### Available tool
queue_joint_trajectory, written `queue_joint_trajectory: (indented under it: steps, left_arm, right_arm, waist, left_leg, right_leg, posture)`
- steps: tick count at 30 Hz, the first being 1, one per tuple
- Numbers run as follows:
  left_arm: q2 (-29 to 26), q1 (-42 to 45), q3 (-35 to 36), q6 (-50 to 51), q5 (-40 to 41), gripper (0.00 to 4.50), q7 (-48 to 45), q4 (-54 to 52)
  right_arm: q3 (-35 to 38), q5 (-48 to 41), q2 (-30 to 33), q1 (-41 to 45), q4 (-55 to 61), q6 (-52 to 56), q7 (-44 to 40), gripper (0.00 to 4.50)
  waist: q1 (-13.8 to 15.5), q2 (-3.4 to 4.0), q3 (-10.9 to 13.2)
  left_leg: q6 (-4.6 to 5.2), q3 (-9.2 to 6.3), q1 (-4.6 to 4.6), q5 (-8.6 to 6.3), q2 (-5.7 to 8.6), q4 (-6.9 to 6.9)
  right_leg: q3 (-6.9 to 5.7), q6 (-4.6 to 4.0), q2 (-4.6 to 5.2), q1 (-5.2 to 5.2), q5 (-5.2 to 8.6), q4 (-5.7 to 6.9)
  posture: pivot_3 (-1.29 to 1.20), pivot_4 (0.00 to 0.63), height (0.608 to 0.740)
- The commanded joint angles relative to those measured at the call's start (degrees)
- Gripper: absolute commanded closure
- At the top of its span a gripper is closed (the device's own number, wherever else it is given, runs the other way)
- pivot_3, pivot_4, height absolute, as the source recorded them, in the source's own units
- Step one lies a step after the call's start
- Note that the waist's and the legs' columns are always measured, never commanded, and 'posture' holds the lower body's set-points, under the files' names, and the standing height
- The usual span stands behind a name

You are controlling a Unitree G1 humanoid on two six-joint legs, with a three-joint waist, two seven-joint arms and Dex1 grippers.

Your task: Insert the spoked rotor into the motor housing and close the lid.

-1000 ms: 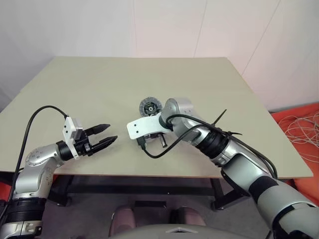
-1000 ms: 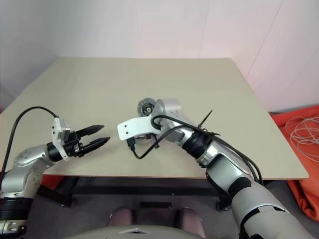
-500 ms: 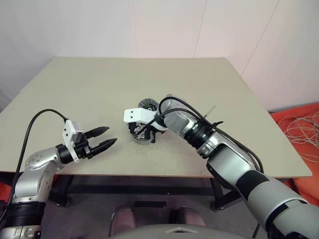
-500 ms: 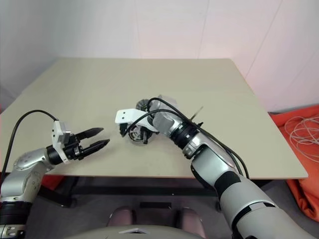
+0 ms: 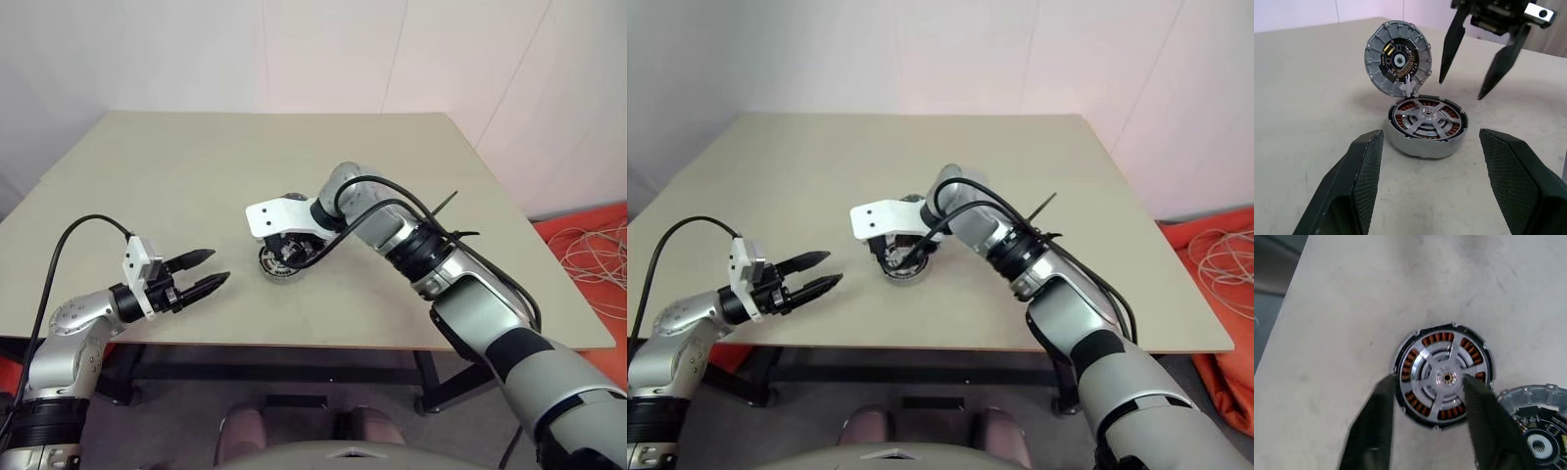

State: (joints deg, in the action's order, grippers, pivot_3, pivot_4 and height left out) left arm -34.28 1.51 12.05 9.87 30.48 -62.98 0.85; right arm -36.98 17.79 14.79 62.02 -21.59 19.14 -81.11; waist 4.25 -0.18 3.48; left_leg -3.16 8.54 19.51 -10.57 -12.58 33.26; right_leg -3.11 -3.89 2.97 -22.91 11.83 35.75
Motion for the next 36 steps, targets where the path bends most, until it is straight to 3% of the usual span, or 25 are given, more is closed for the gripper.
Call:
queue_joint_trajectory:
  steps: [1,3,11,17,27,30,36]
  left_arm:
    - [-0.18,1.12,0.64,-0.57,0.60,1.16,-0.09,-0.87]
    - [-0.09,1.09,0.62,-0.61,0.60,1.16,-0.07,-0.88]
    - [-0.24,0.03,1.30,-0.53,0.89,1.16,0.18,-1.51]
    - [-0.08,-0.69,1.31,-0.59,0.93,1.16,0.54,-2.25]
    - [-0.03,-1.31,1.47,-0.69,1.12,1.16,1.00,-2.90]
    - [-0.04,-1.35,1.52,-0.68,1.14,1.16,1.07,-2.99]
    - [-0.18,-1.21,1.61,-0.75,1.09,1.16,1.04,-2.92]
  right_arm:
    - [-1.08,-0.18,1.17,0.66,-1.70,-11.76,0.40,0.89]
    - [-2.63,0.84,2.57,0.46,-4.59,-21.60,0.77,0.23]
    - [-6.00,6.03,2.05,2.72,-20.05,-50.19,7.92,0.23]
    - [-7.61,9.09,0.77,5.33,-25.13,-52.57,4.42,0.23]
    - [-8.60,14.50,-0.32,7.55,-29.91,-57.06,7.33,0.23]
    - [-8.73,15.20,-0.73,7.63,-30.12,-57.38,7.35,0.80]
    - [-8.68,15.59,-1.62,7.51,-30.17,-57.04,6.98,2.90]
  waist:
    - [-0.07,-0.01,-0.01]
    - [-0.18,-0.02,-0.01]
    - [-0.36,-0.02,-0.01]
    - [-0.41,-0.01,-0.01]
    - [-0.39,-0.01,0.00]
    - [-0.39,-0.01,0.00]
    - [-0.22,-0.01,0.00]
  left_leg:
    - [-0.01,0.00,0.00,0.00,0.00,0.00]
    - [-0.01,0.01,-0.01,0.00,0.00,0.00]
    - [0.00,0.01,0.10,0.00,0.13,0.04]
    - [0.01,0.01,0.15,0.00,0.12,0.04]
    - [0.01,0.01,0.14,0.00,0.08,0.07]
    - [0.01,0.01,0.13,0.00,0.07,0.07]
    - [0.01,0.01,0.15,0.00,-0.03,0.07]
  right_leg:
    - [0.00,0.00,0.00,-0.01,0.00,0.00]
    - [0.00,-0.01,0.00,0.00,-0.01,0.00]
    - [0.00,-0.06,-0.01,-0.08,-0.04,0.00]
    - [-0.01,-0.12,-0.06,-0.13,-0.06,0.00]
    - [-0.01,-0.13,-0.07,-0.11,-0.07,0.01]
    - [-0.01,-0.15,-0.08,-0.11,-0.09,0.02]
    - [-0.01,-0.17,-0.08,-0.11,-0.10,0.00]
  posture:
    - [0.00,0.000,0.740]
    - [0.00,0.000,0.740]
    - [0.00,0.000,0.740]
    - [0.00,0.000,0.740]
    - [0.00,0.000,0.740]
    - [0.00,0.000,0.740]
    - [0.00,0.000,0.740]
